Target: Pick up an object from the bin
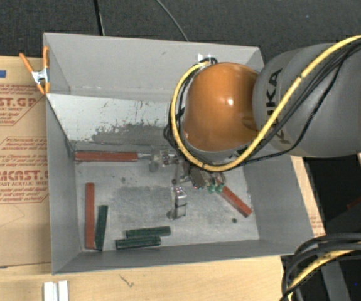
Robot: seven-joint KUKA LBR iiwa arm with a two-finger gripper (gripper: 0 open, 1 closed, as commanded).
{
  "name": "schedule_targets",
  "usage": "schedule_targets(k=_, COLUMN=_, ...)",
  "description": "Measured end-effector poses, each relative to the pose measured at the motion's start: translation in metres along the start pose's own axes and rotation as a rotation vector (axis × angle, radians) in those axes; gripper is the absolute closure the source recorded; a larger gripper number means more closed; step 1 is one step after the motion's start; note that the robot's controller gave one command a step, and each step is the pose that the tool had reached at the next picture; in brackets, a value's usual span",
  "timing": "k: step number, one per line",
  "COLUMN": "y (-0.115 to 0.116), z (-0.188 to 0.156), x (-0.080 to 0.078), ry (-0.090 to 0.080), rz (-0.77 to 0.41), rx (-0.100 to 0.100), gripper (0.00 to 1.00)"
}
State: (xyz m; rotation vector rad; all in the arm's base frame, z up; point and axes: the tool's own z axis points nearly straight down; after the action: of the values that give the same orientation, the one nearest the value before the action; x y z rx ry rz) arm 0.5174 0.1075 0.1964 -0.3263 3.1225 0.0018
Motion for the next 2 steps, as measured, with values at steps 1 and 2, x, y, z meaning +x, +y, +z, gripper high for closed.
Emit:
schedule_targets(k=1, y=0.0, z=0.0, x=0.0, ry=0.0, rz=0.0, rx=0.0, gripper=0.0)
schedule_targets(k=2, y=0.004, z=0.043, x=0.007, ry=-0.007, rz=0.018, rx=0.0, gripper=0.0)
